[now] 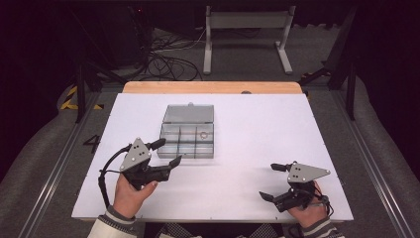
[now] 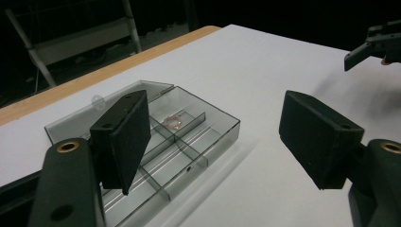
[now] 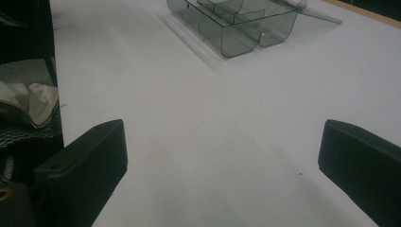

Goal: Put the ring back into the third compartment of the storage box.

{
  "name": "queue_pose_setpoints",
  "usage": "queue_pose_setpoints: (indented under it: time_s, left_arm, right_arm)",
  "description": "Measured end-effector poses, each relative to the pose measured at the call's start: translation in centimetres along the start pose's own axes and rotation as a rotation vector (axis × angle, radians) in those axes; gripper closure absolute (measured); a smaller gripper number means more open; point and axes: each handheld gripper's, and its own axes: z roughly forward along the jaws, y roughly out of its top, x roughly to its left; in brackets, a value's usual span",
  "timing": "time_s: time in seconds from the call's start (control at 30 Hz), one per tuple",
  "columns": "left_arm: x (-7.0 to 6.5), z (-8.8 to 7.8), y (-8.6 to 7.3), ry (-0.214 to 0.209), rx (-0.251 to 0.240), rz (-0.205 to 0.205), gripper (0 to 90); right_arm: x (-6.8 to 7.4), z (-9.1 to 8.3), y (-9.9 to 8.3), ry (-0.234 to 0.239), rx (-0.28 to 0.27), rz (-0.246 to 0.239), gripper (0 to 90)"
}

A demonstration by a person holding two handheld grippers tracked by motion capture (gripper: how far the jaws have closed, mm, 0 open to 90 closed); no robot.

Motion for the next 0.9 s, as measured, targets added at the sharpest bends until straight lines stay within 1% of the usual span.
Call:
queue_pose_setpoints:
  time_s: [0.07, 0.1, 0.13, 0.23, 0.3, 0.37, 0.4, 0.53, 0.63, 0.7, 0.8, 0.87, 0.9]
  left_arm:
    - [0.1, -0.2, -0.5, 0.0, -0.009, -0.003, 25.8]
    - [0.1, -0.3, -0.8, 0.001, -0.011, -0.011, 25.7]
    - [0.2, -0.5, -1.2, 0.004, -0.009, -0.009, 25.3]
    - [0.2, -0.9, -2.1, 0.007, -0.013, -0.026, 24.7]
    - [0.2, -1.1, -2.6, 0.016, -0.009, -0.024, 24.1]
    - [0.3, -1.4, -3.0, 0.022, -0.014, -0.015, 23.6]
    - [0.2, -1.5, -3.1, 0.023, -0.015, -0.017, 23.4]
    - [0.1, -2.0, -4.1, 0.043, -0.026, -0.002, 23.3]
    - [0.1, -2.3, -5.0, 0.044, -0.032, -0.021, 23.3]
    - [0.1, -2.5, -5.4, 0.049, -0.035, -0.017, 22.8]
    - [0.0, -2.7, -6.0, 0.065, -0.026, -0.005, 21.5]
    - [0.1, -2.8, -6.3, 0.072, -0.022, -0.019, 19.9]
    - [0.3, -2.9, -6.4, 0.076, -0.016, -0.018, 19.3]
  right_arm:
    - [0.0, 0.0, 0.0, 0.0, 0.0, 0.0, 2.8]
    - [0.0, 0.0, 0.0, 0.0, 0.001, -0.002, 2.8]
    - [0.0, 0.0, 0.0, 0.0, 0.002, -0.002, 2.8]
    - [0.0, 0.0, 0.0, 0.0, 0.001, -0.002, 2.8]
    - [0.0, 0.0, 0.0, 0.001, 0.001, 0.0, 2.8]
    - [0.0, 0.1, 0.0, 0.0, 0.004, -0.001, 2.8]
    - [0.0, 0.1, 0.0, 0.001, 0.003, -0.001, 2.8]
    - [0.0, 0.0, 0.0, -0.001, 0.0, 0.0, 2.8]
    - [0.0, 0.0, 0.0, 0.0, 0.001, 0.002, 2.8]
    - [0.0, 0.0, 0.0, 0.001, 0.002, 0.002, 2.8]
    - [0.0, 0.0, 0.0, 0.001, 0.001, 0.002, 2.8]
    - [0.0, -0.1, 0.0, 0.002, -0.002, 0.006, 2.8]
    - [-0.1, -0.1, -0.1, 0.003, -0.001, 0.005, 2.8]
